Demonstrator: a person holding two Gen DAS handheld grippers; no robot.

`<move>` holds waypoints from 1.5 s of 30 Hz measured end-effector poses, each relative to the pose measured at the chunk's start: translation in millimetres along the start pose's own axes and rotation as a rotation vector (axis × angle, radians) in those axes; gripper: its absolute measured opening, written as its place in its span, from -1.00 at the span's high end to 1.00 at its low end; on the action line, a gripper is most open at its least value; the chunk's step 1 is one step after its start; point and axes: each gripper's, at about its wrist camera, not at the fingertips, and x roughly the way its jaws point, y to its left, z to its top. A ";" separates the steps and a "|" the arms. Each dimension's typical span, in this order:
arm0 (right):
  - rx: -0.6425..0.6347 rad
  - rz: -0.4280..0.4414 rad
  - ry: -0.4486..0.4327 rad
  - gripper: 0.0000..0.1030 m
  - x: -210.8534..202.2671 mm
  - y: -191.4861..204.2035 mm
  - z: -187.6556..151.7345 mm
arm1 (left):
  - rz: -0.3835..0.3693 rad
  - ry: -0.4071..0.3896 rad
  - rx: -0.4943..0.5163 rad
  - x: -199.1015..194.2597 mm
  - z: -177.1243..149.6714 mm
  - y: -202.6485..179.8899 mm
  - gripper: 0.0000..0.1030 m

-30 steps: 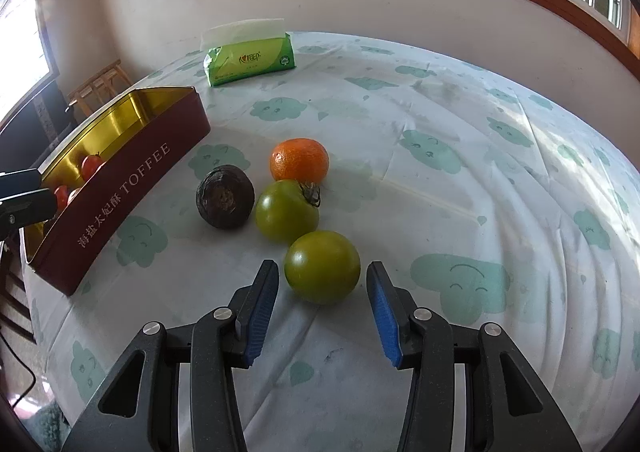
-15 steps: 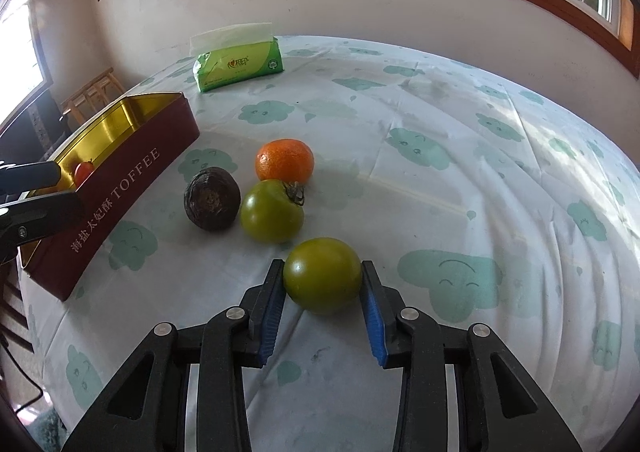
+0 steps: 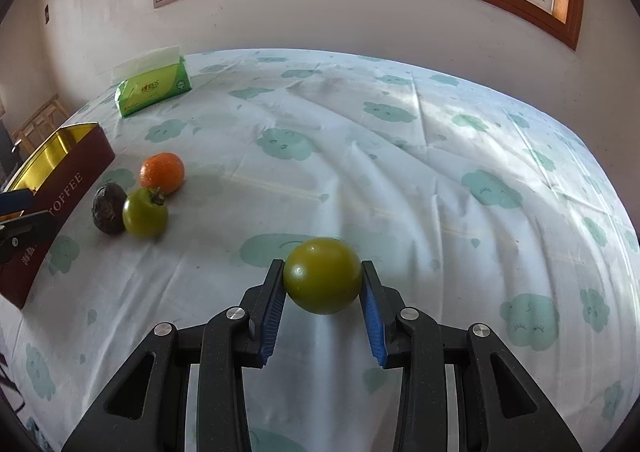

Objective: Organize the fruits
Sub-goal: 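Grasp a third dark brown fruit with the left gripper while the right gripper holds the green tomato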

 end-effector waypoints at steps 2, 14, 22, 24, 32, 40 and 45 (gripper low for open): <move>0.015 -0.012 0.002 0.27 -0.6 -8.6 -0.6 | -0.002 0.001 0.007 2.9 1.3 -2.4 -0.48; 0.049 -0.018 0.033 0.27 5.7 -26.1 -6.4 | -0.059 0.044 0.025 30.3 9.6 -8.2 -0.19; 0.062 0.000 0.038 0.26 7.8 -27.1 -6.5 | -0.088 0.086 0.010 50.4 16.6 -8.1 0.00; 0.062 0.000 0.038 0.25 7.7 -27.7 -6.8 | -0.092 0.090 0.011 54.4 18.2 -8.6 0.00; 0.061 0.000 0.038 0.24 7.8 -26.9 -7.1 | -0.135 0.102 0.008 59.2 20.0 -11.4 0.32; 0.057 -0.005 0.039 0.24 8.6 -26.3 -7.5 | -0.131 0.104 0.014 53.5 15.2 -14.0 0.35; 0.051 -0.013 0.040 0.24 8.8 -26.0 -7.8 | -0.127 0.104 0.004 47.7 9.7 -10.2 0.35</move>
